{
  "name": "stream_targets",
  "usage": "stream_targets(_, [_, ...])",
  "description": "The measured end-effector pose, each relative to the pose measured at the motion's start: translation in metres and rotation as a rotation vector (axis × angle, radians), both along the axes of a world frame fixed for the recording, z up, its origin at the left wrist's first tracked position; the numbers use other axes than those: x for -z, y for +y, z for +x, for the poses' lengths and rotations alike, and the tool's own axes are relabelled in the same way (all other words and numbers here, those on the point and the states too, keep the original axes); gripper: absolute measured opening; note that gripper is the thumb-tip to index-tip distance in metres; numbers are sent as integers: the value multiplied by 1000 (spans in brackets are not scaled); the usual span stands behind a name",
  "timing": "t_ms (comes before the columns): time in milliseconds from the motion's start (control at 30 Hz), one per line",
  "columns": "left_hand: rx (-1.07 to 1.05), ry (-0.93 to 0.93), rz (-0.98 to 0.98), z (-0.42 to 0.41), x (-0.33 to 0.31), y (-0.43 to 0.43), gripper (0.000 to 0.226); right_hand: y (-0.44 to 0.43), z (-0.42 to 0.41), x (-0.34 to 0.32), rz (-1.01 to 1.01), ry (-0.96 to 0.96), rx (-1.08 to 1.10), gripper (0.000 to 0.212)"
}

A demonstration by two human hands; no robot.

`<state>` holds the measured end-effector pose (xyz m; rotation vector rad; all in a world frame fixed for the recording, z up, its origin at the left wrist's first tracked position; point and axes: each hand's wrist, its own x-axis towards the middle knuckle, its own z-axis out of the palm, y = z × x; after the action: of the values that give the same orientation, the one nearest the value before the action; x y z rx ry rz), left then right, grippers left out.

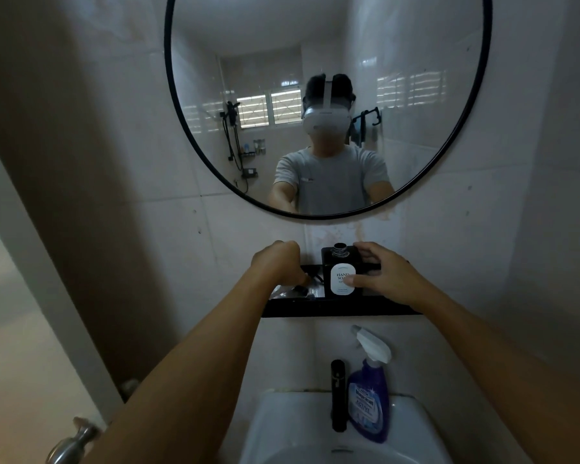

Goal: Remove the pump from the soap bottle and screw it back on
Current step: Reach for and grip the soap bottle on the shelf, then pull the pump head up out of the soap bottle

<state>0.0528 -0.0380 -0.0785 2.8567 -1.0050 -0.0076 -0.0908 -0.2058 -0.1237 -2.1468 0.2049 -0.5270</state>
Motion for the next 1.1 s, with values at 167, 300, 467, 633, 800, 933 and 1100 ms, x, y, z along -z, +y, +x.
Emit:
stream_targets(167, [2, -17, -23, -2, 4, 4, 37, 0, 1, 2, 13, -9, -10, 80])
stream_targets(300, [-10, -60, -75, -3, 2, 10, 32, -1, 0, 3, 28, -17, -12, 79])
stream_targets(467, [-14, -105, -129, -2, -10, 20, 30, -1, 1, 3, 35, -16, -20, 79])
stream_targets(633, [-11, -149, -241, -5, -31, 30, 23, -1, 1, 2, 42, -6, -25, 79])
stream_targets(800, [104, -153, -462, -16, -54, 30, 18, 0, 1, 2, 49, -10, -27, 78])
stream_targets(933, [178, -77, -753, -28, -62, 18, 20, -1, 2, 3, 46, -7, -32, 78])
stream_targets(1100, [219, 135, -1112, -37, -62, 2, 16, -3, 3, 5, 51, -9, -38, 81])
